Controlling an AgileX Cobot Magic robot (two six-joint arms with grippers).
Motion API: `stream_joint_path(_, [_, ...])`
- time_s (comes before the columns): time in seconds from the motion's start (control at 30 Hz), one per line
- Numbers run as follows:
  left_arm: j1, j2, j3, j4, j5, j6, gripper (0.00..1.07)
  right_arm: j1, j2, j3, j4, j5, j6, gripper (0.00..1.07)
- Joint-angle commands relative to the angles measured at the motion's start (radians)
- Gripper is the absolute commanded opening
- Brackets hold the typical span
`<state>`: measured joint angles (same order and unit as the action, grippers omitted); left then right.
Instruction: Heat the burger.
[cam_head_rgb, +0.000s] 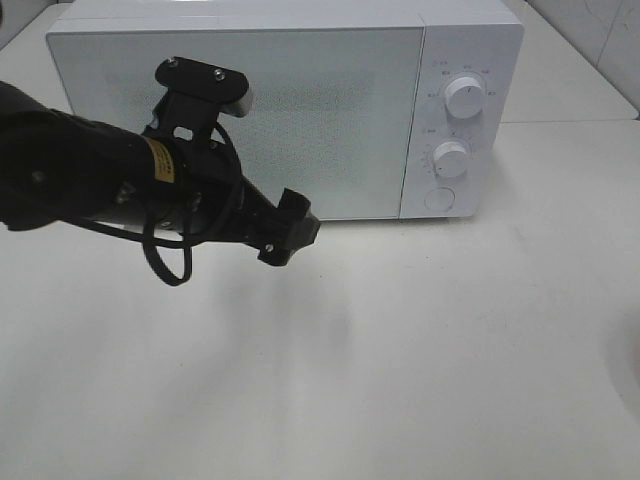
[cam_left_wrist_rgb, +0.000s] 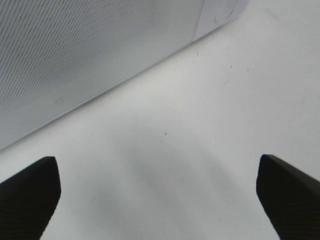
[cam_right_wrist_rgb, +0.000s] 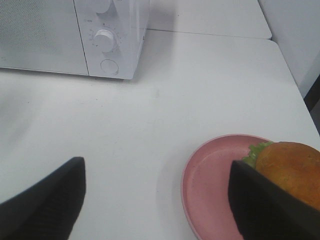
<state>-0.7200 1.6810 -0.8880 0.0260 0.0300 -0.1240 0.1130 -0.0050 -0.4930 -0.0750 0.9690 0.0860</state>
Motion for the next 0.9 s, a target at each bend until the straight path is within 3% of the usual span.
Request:
stream_joint_path(0.03, [-0.003,-0.057,0.005,-0.009,0.14,-0.008,1.0,-0.005,-0.027,0.002,-0.003,-0.009,-0.004,0.75])
stream_joint_path(0.1, [-0.003,-0.14,0.005,-0.009,0.343,-0.008,1.0,-0.005,-0.027,0.002,-0.003,-0.009,-0.004,0.75])
stream_joint_path(0.6, [0.002,-0.329,0.005,-0.016,0.839,0.004,1.0,-0.005,-0.027,0.002,-0.003,-0.009,-0.004,0.75])
stream_joint_path(0.7, [0.05,-0.352,0.005,-0.018,0.898,0.004,1.0,-0.005,-0.027,0.002,-0.003,-0.009,-0.004,0.75])
stream_joint_path(0.73, [0.106,-0.363,0.005,-0.018,0.925,0.005,1.0,-0.005,-0.027,0.002,-0.003,-0.009,-0.004,0.75])
stream_joint_path(0.77, [0.106,-0.363,0.005,-0.018,0.925,0.005,1.0,-0.005,-0.027,0.002,-0.003,-0.009,-0.004,0.75])
stream_joint_path(0.83, [0.198,-0.378,0.019,-0.026,0.936,0.024,1.0,-0.005,-0.027,0.002,-0.003,-0.009,-0.004,0.75])
stream_joint_path(0.9, [0.238,-0.383,0.026,-0.034,0.946,0.036,1.0,-0.005,-0.027,0.002,-0.003,-0.009,-0.004,0.75])
